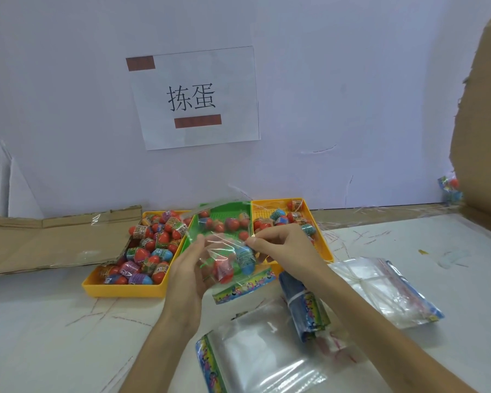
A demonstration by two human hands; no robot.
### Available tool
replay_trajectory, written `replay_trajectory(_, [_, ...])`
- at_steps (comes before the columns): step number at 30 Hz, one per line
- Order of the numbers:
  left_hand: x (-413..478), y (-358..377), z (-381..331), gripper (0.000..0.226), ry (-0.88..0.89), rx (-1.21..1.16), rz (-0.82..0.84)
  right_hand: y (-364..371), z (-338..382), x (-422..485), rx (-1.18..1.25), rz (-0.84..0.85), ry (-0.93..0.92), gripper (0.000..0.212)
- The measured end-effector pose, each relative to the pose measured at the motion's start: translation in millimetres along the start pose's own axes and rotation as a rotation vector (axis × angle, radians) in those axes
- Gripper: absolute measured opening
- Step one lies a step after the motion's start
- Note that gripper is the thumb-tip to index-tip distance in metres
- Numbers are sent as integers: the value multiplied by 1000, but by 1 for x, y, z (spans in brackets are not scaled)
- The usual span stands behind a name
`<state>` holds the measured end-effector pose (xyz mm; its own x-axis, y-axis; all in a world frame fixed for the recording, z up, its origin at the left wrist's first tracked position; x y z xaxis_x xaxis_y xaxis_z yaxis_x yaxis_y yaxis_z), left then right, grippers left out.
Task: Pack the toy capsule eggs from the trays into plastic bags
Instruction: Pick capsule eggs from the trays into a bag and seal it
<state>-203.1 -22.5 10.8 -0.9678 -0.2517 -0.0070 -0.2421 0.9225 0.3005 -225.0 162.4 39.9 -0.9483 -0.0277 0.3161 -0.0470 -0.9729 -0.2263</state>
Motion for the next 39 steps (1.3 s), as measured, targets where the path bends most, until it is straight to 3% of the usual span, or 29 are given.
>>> replay_trajectory(3, [-2,0,-1,43,-1,-7,-26,-8,0,5,-109,-38,-19,17])
replay_trajectory(7, [-3,0,-1,32,21,59,-47,-52,-10,15,-464,-424,9,11])
replay_trajectory(9, [-3,1,-1,32,31,77,-47,-65,-20,15,-694,-344,75,25])
replay_trajectory(12, [-4,2,0,31,31,103,-45,-59,-33,14,-850,-82,153,19])
replay_trajectory(14, [-5,3,1,31,25,123,-42,-54,-38,14,-928,-31,147,15])
replay_trajectory(18, [-5,3,-2,32,22,144,-50,-59,-36,18,-774,-178,103,19])
replay_trajectory(20, [-5,4,-2,32,20,150,-53,-60,-33,19,-672,-277,45,37])
replay_trajectory(22, [-6,4,-1,32,16,156,-64,-59,-32,20,-704,-217,27,53])
replay_trajectory(25, [-7,6,0,32,16,168,-50,-51,-40,18,-894,8,97,62])
replay_trajectory(32, [-8,6,0,33,26,193,-30,-58,-37,21,-773,-168,48,28])
replay_trajectory(36, [-8,6,0,35,24,191,-30,-53,-30,22,-640,-236,-75,60])
replay_trajectory(39, [-8,6,0,35,18,193,-34,-50,-32,20,-671,-128,-52,69])
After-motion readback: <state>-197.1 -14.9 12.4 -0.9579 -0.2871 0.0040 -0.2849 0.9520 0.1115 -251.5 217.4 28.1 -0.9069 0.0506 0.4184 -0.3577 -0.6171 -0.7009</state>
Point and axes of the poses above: each hand's wrist, its own x-axis towards the middle knuckle, its own y-axis out of the palm, z = x × y, the point moved 3 cm from there along x, towards the middle knuckle, and after that the axes turned 10 degrees about -z, right-handed, at the moved point
